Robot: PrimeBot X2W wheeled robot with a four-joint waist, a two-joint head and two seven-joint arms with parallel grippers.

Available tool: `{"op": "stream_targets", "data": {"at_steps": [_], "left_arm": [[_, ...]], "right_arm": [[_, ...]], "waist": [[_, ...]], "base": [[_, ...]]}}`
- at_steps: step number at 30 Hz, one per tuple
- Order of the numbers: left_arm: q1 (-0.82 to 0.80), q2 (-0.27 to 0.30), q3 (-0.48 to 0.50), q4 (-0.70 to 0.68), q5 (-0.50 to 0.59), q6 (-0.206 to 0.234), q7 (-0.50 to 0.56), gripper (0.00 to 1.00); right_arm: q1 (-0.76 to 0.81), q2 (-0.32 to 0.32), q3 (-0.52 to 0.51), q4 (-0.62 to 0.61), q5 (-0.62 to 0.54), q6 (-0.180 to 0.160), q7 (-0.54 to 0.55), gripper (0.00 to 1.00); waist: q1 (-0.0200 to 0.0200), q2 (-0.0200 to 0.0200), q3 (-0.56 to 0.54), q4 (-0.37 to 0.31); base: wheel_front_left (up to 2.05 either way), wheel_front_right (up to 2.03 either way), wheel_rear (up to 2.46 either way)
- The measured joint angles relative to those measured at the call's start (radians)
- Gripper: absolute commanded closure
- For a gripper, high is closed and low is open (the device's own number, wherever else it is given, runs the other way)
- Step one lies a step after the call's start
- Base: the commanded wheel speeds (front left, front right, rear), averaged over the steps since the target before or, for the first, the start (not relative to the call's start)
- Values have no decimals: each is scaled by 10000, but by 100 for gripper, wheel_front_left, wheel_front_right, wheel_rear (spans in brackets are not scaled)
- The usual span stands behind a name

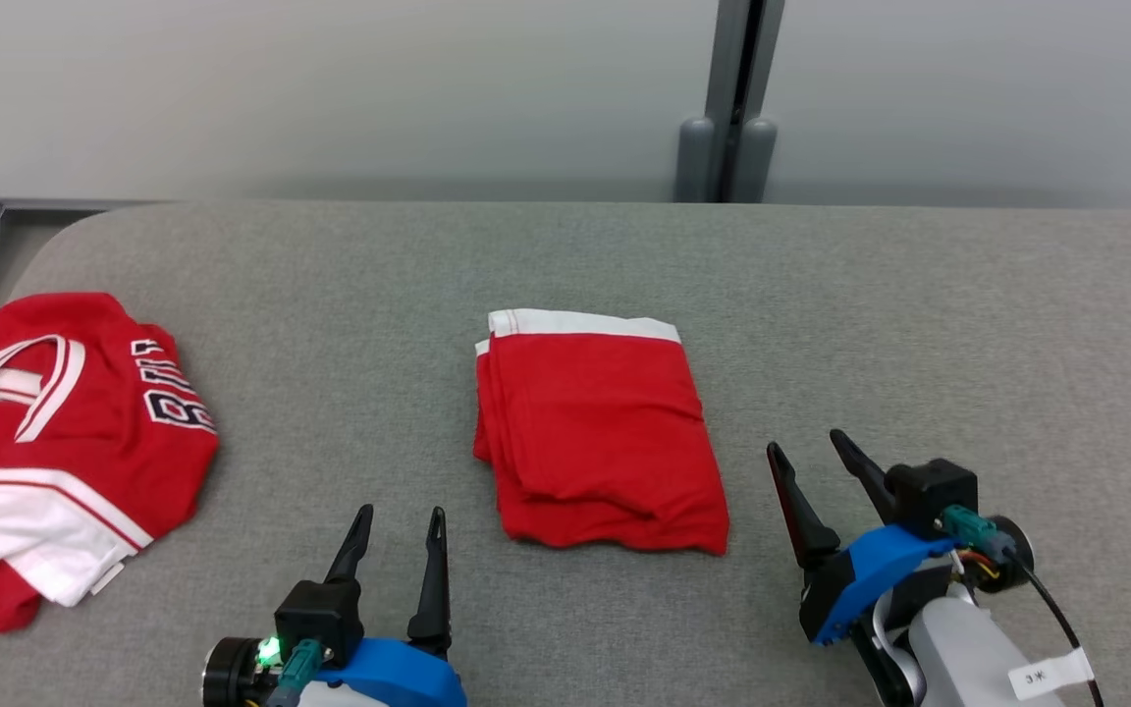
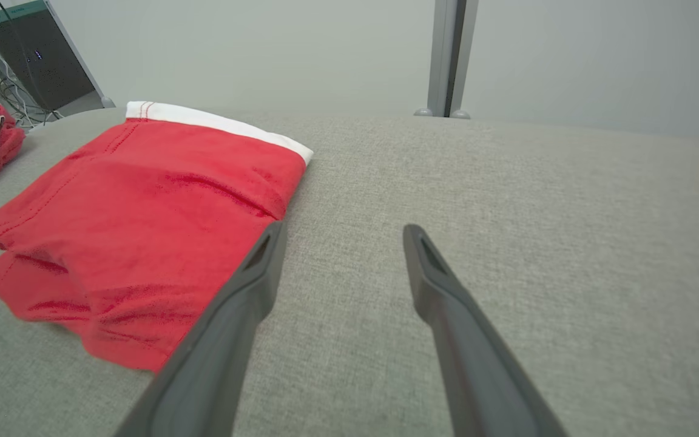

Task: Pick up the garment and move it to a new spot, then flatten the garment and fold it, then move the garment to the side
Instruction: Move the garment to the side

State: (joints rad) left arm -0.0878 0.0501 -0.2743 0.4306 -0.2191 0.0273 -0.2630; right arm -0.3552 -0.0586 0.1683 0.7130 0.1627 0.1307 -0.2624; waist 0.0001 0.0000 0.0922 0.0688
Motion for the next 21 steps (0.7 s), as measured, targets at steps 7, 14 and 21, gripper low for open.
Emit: {"op": "stream_targets", "data": {"at_steps": [7,14,21], "left_arm": [[-333,2,-614,15,-349,163,0,0],[-648,4,-1166,-23,-558,253,0,0],[-817,2,-1530,-111,-796,397,0,0]], "right_arm": [[-1262,-65,523,786,414,0,0,0],[-2197,-117,366,1894,683,0,0,0],[-2820,-174,449,3141,690,0,35,78]], "waist": [[0,0,701,806],[1,0,1269,1523],[0,0,1682,1891]], "base": [[0,0,0],[0,0,0],[0,0,0]]}}
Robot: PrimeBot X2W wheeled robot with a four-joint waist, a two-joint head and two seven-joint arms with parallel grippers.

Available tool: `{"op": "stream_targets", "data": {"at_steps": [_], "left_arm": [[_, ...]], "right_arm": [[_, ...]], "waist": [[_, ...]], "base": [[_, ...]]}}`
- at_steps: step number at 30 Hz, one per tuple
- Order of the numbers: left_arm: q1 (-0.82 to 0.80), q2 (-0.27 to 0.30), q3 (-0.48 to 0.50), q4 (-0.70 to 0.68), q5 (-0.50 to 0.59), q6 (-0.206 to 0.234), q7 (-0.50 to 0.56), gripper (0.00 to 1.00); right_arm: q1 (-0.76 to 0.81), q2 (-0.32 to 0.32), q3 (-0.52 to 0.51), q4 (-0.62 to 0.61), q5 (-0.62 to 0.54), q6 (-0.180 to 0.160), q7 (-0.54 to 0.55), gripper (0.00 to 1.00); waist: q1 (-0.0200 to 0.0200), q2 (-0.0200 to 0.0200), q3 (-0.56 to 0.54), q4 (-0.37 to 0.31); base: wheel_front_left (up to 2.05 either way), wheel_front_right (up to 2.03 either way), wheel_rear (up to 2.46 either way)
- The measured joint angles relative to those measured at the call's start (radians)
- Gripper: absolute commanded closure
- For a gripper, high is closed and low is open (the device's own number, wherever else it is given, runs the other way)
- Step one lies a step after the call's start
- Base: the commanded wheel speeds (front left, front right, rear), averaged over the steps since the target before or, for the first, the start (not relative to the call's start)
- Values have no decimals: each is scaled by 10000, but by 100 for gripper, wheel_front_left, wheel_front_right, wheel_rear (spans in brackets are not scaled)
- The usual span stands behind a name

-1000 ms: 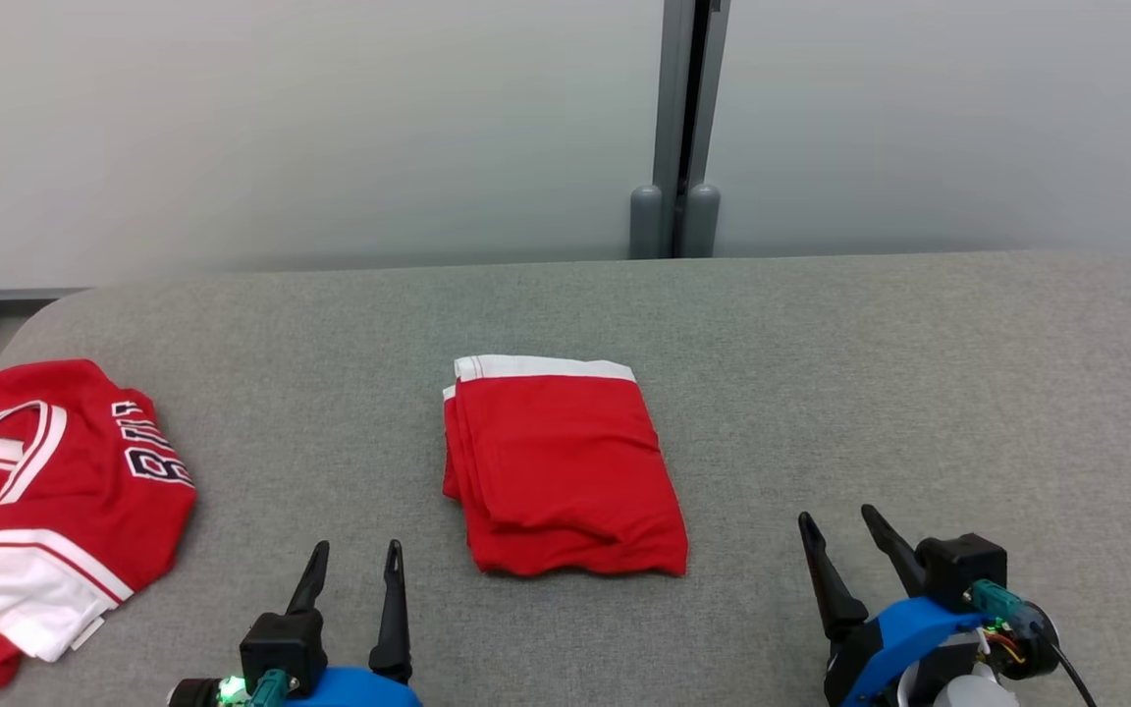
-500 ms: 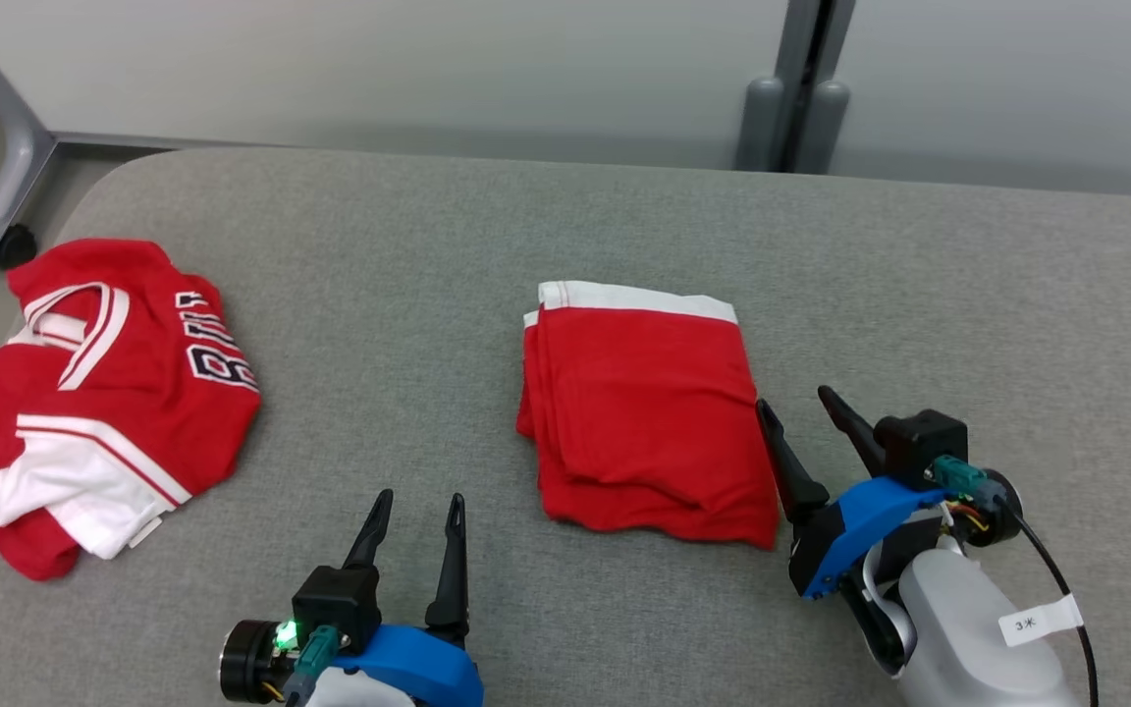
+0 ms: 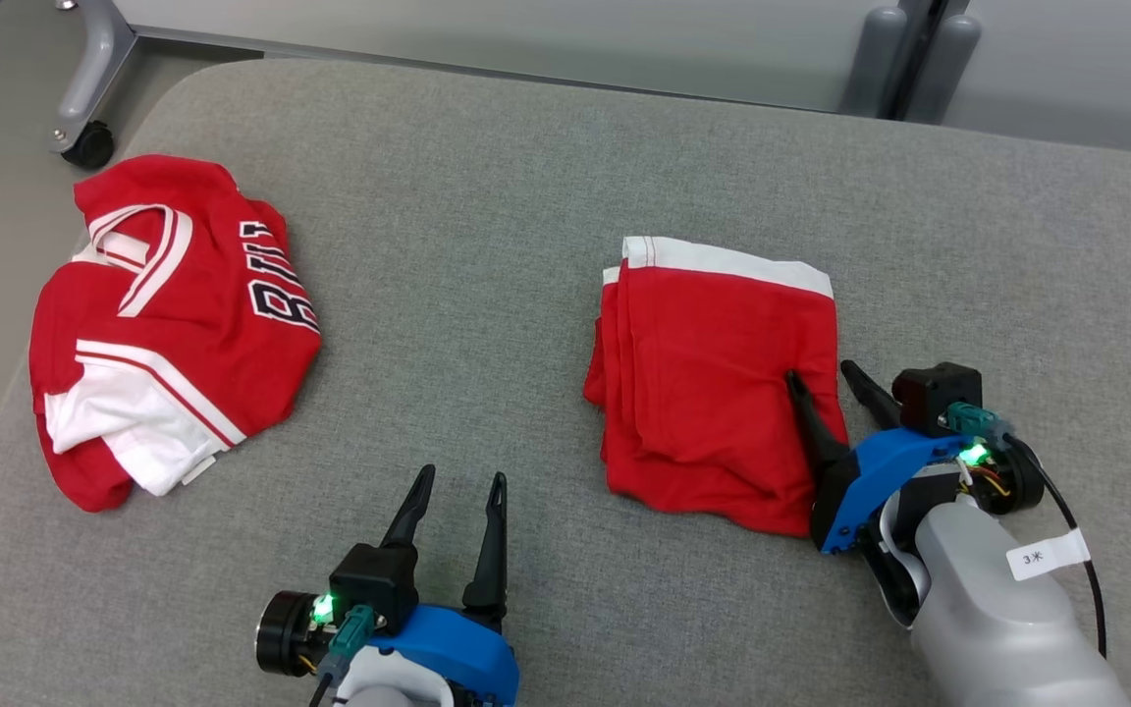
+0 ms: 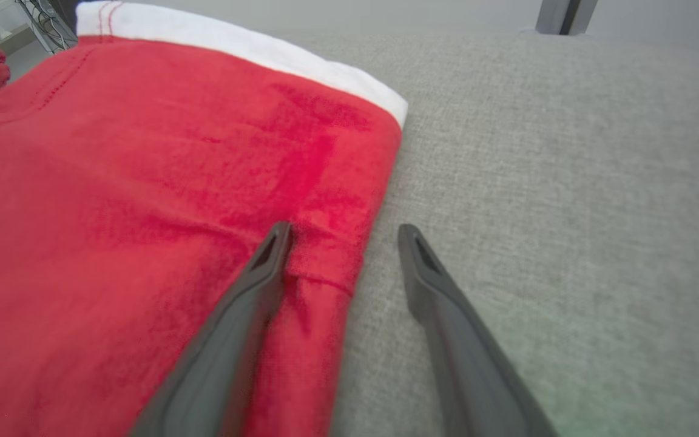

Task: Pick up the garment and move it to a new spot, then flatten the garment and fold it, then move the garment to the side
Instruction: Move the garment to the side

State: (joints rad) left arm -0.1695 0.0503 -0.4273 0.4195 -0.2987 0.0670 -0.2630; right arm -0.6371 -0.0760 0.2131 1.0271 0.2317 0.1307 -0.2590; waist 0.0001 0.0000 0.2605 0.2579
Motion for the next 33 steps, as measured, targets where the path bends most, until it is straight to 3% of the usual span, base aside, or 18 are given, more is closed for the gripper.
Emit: {"op": "stream_targets", "data": {"at_steps": [1,8,13,33], "left_arm": [[-5,-2,-25,0,-8,23,0,0],[-22,0,84,-8,-75,73,0,0],[-7,0,234,-8,15,-25,0,0],[-198,-6,-119,82,33,-566,0,0]], "right_arm": [[-102,2,38,134,15,0,17,100],[-267,-48,441,481,219,6,-40,100],[-12,-146,395,336,370,13,-59,100],[1570,-138,1034,-529,972,6,-52,100]], "waist": [[0,0,31,15],[0,0,-22,-95],[0,0,-232,-537],[-2,0,-1042,-5093]], "base": [[0,0,0],[0,0,0],[0,0,0],[0,0,0]]}}
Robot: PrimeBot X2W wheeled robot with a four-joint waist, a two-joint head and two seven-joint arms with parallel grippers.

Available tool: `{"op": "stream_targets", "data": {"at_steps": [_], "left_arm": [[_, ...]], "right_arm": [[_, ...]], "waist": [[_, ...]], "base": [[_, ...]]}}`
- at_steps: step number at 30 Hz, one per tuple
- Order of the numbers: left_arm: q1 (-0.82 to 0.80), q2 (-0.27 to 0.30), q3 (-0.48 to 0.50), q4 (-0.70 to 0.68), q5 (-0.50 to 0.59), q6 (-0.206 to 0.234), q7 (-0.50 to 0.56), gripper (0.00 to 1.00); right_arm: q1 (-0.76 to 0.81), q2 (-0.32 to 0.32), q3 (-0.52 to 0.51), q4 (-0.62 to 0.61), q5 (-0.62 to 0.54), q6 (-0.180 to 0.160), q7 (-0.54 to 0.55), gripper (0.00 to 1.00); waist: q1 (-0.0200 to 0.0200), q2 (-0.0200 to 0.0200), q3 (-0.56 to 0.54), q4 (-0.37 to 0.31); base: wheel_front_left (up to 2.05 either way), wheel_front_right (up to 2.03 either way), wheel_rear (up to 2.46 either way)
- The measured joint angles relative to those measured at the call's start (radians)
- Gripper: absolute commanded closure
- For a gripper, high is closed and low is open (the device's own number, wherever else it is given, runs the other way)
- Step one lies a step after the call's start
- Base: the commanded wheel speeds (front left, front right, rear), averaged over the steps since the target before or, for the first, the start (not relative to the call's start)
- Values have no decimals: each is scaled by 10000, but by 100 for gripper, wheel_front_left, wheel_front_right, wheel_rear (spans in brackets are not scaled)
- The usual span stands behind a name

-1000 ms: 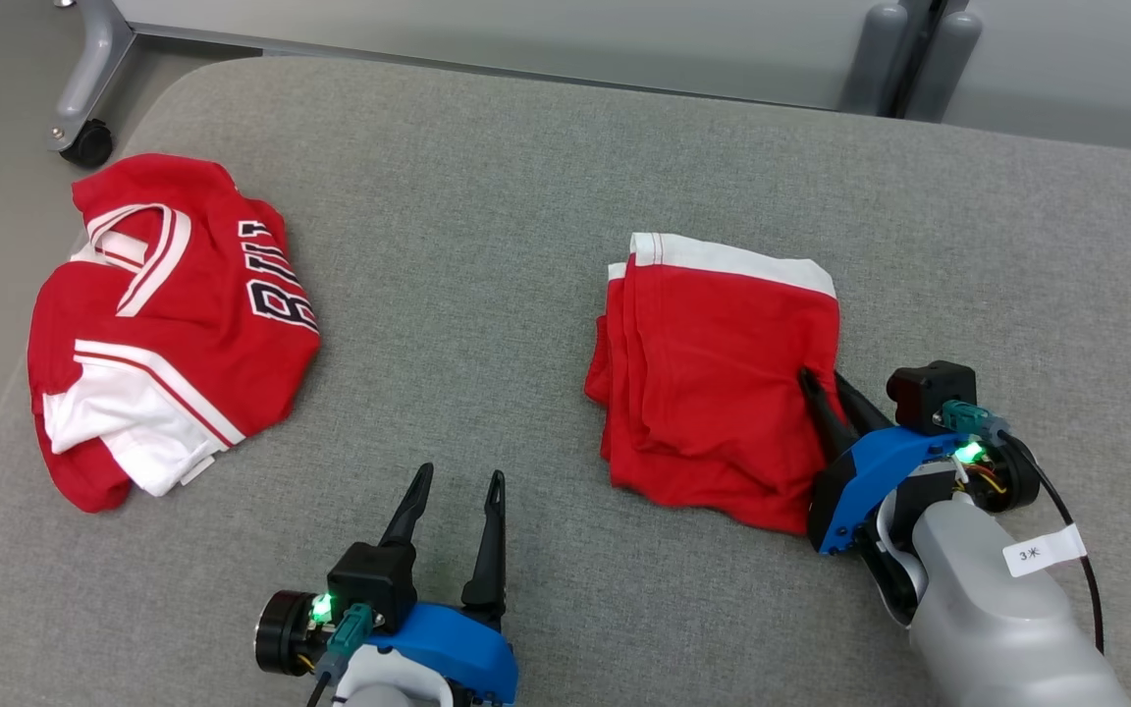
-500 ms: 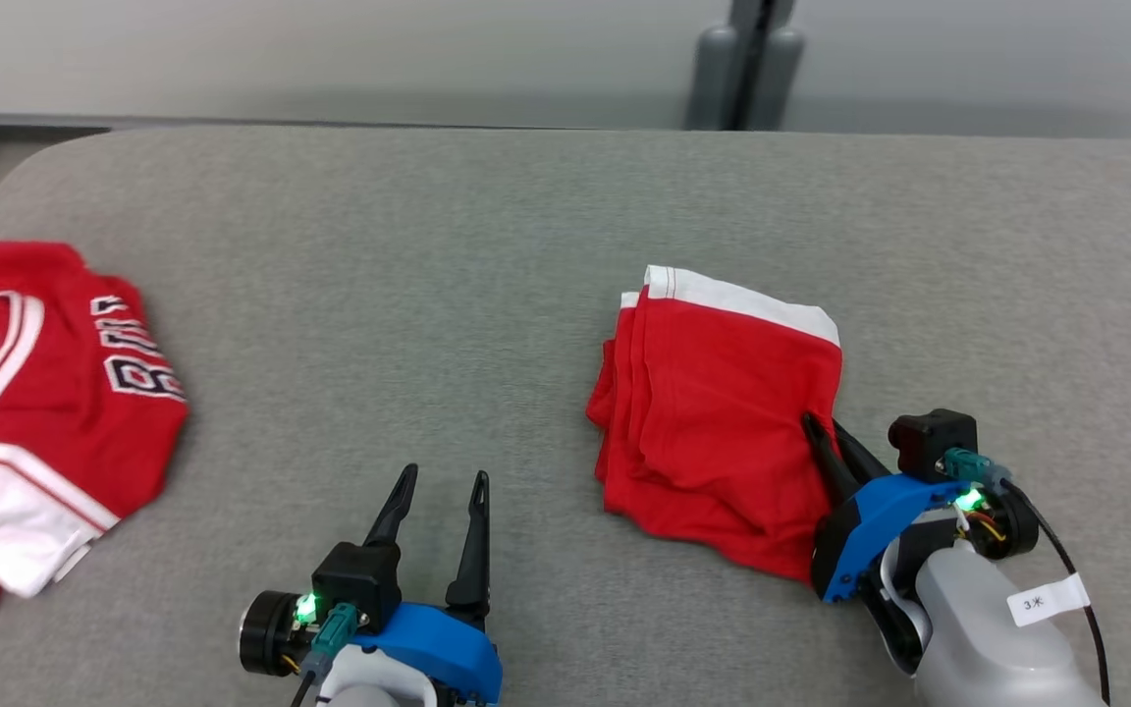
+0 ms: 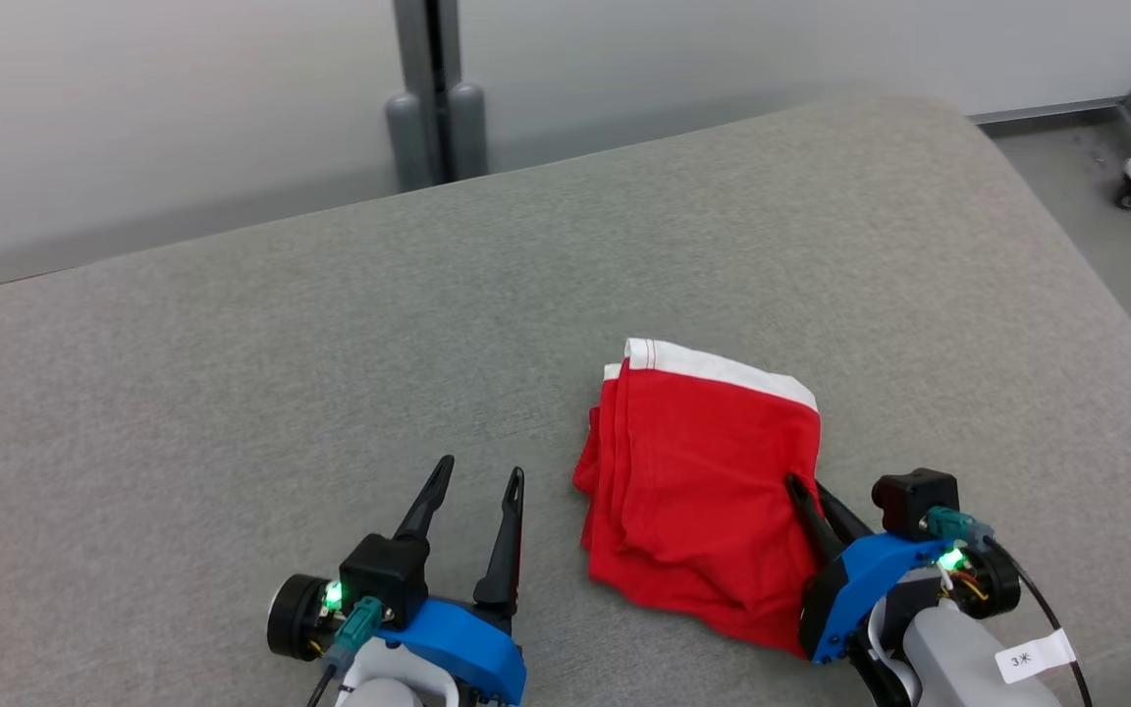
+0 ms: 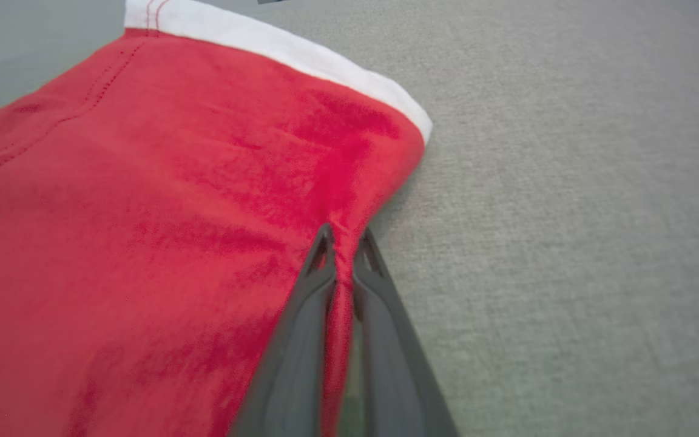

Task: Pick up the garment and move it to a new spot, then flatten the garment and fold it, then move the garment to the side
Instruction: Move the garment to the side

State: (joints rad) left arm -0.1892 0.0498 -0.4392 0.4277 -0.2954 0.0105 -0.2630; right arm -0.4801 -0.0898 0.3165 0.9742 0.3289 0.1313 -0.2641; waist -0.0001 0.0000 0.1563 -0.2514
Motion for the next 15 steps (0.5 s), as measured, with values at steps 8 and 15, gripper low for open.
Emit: {"op": "stream_targets", "data": {"at_steps": [8,15], "left_arm": [[-31,-4,-291,-121,-115,-102,0,0],[-190,-4,-336,-19,-201,-100,0,0]], "right_arm": [[85,-29,213,-161,165,-4,2,100],[-564,-328,548,27,332,-4,2,100]], "waist": [[0,0,-224,-1201],[0,0,45,-1293]], "base": [[0,0,0],[0,0,0]]}}
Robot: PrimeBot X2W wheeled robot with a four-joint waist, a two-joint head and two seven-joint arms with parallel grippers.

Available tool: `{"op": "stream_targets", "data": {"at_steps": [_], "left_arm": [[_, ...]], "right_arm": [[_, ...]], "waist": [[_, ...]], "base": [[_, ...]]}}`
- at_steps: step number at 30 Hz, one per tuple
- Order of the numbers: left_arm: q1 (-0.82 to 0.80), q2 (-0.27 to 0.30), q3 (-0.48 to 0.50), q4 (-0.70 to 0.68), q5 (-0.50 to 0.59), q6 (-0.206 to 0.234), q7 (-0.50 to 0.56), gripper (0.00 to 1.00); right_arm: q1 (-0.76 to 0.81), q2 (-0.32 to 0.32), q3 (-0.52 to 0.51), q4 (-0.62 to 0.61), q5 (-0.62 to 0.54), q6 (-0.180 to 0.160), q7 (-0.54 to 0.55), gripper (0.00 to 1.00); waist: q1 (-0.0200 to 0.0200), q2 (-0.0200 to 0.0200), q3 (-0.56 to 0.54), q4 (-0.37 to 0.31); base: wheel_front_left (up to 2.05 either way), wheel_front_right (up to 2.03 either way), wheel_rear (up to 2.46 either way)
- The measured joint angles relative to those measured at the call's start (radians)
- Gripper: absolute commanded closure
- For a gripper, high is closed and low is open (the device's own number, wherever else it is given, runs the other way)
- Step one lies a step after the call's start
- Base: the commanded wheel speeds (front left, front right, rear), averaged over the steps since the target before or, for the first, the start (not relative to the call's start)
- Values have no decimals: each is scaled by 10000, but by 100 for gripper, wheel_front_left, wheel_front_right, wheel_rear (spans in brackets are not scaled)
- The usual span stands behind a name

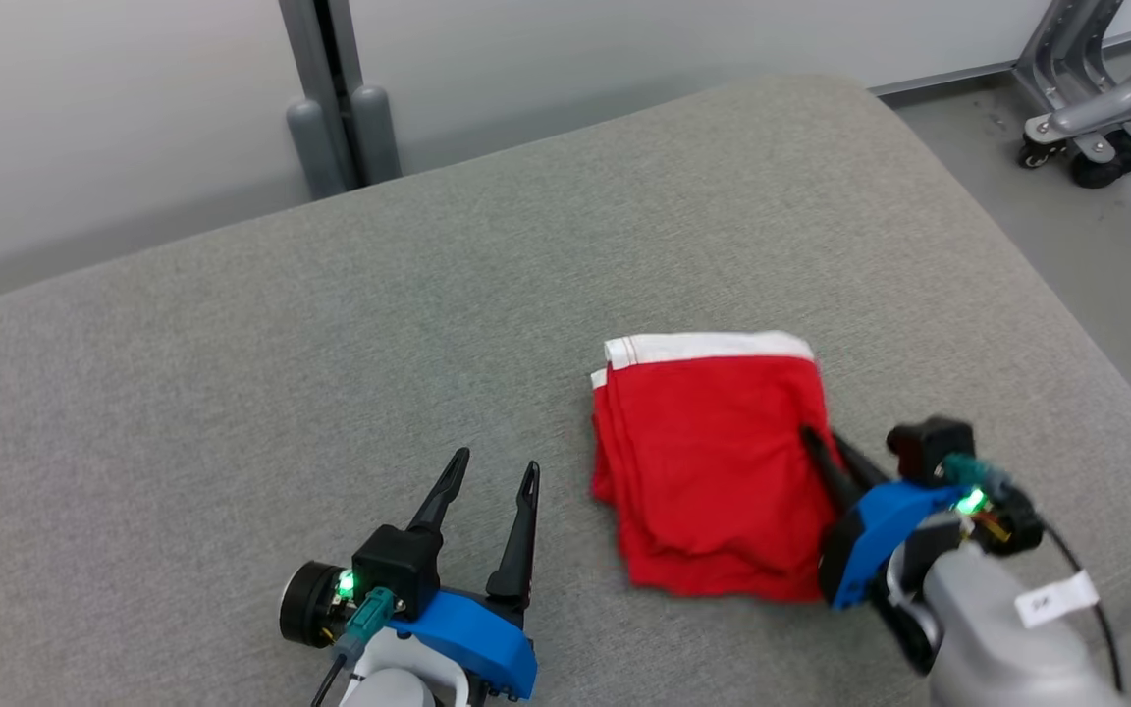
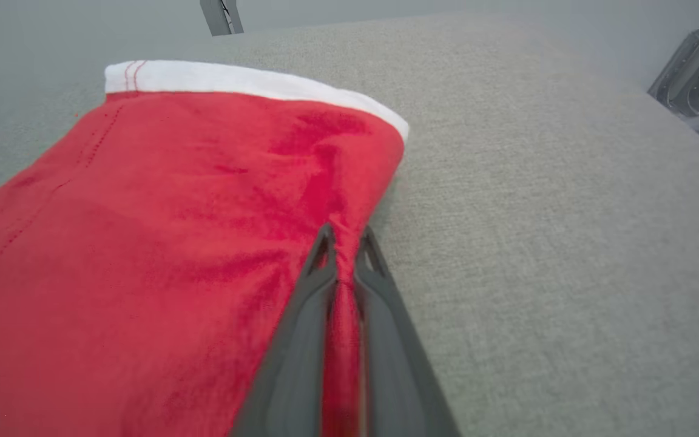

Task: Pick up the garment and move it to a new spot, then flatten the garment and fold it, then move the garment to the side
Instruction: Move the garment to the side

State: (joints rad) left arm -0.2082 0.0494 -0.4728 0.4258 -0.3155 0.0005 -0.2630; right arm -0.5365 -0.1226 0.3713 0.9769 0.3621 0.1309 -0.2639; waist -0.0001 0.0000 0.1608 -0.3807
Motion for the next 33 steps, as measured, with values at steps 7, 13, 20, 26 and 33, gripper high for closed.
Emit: {"op": "stream_targets", "data": {"at_steps": [7,13,20,26,33], "left_arm": [[-326,2,6,176,357,-17,0,0],[-547,6,77,247,665,-100,0,0],[-899,6,128,230,957,-117,0,0],[-1036,-12,330,196,1076,-102,-2,0],[-1073,-12,663,194,1124,0,-2,0]], "right_arm": [[-1675,-1407,305,897,-299,0,94,100],[-3202,-2679,100,2096,-725,2,360,100],[-4350,-3822,-688,2938,-1302,2,403,100],[-4754,-4328,-1547,3076,-2245,2,472,0],[-4771,-4364,-3208,3091,-3467,0,178,0]], "waist": [[1,0,556,557],[2,0,1163,1216],[2,0,1832,1949],[2,0,2220,2256],[2,0,2202,2345]], "base": [[0,0,0],[0,0,0],[0,0,0],[0,0,0],[0,0,0]]}}
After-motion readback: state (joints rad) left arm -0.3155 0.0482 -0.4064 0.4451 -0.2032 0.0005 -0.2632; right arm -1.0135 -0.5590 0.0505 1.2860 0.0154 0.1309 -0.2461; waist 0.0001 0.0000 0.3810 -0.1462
